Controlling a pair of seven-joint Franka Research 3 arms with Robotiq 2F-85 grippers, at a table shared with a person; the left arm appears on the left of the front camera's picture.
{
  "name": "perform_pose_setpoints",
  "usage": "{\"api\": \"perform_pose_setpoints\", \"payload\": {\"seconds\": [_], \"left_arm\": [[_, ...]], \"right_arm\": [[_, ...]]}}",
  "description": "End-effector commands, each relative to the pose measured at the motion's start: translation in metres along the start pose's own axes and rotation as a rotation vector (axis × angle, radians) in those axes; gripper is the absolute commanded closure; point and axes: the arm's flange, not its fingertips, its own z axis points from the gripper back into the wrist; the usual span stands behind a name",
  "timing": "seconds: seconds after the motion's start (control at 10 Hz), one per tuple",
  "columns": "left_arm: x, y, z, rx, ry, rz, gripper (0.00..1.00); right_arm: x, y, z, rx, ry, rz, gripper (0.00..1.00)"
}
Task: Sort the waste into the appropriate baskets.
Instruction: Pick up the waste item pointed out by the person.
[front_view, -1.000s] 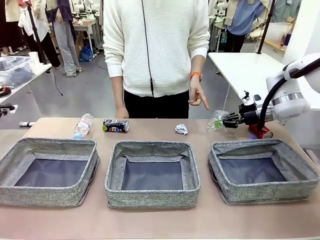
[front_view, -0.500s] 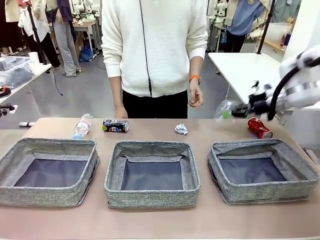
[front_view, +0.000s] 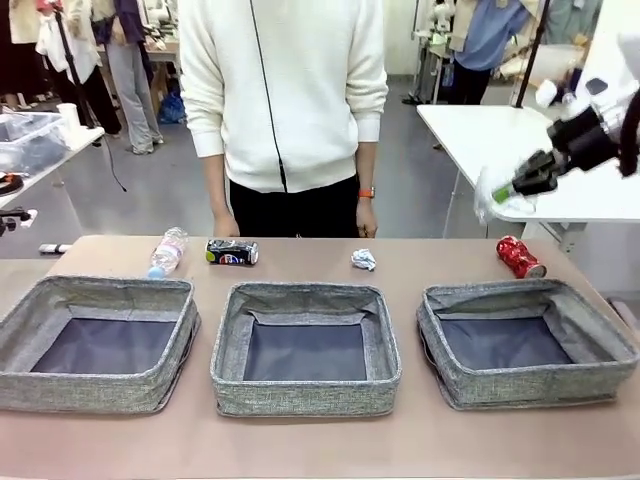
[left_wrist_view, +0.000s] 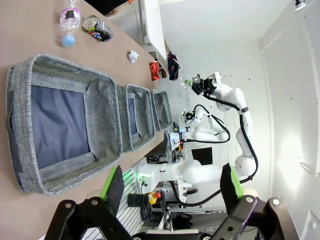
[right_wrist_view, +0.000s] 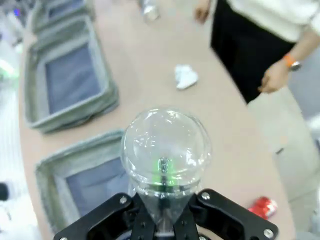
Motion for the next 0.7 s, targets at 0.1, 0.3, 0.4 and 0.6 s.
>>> {"api": "perform_pose_setpoints", "payload": {"seconds": [0.1, 0.3, 0.4, 0.6], "left_arm": [[-0.002, -0.001, 0.0, -0.005, 0.013, -0.019, 0.0], [-0.002, -0.001, 0.0, -0.005, 0.013, -0.019, 0.0], [-0.002, -0.001, 0.0, -0.005, 0.013, -0.019, 0.0], [-0.002, -0.001, 0.0, -0.005, 0.013, -0.019, 0.0]], "right_arm": [[0.0, 0.0, 0.0, 0.0, 0.0, 0.0, 1.0], [0.0, 0.0, 0.0, 0.0, 0.0, 0.0, 1.0], [0.0, 0.0, 0.0, 0.0, 0.0, 0.0, 1.0], [-0.006, 0.002, 0.004, -0.006, 0.021, 0.015, 0.99]]}}
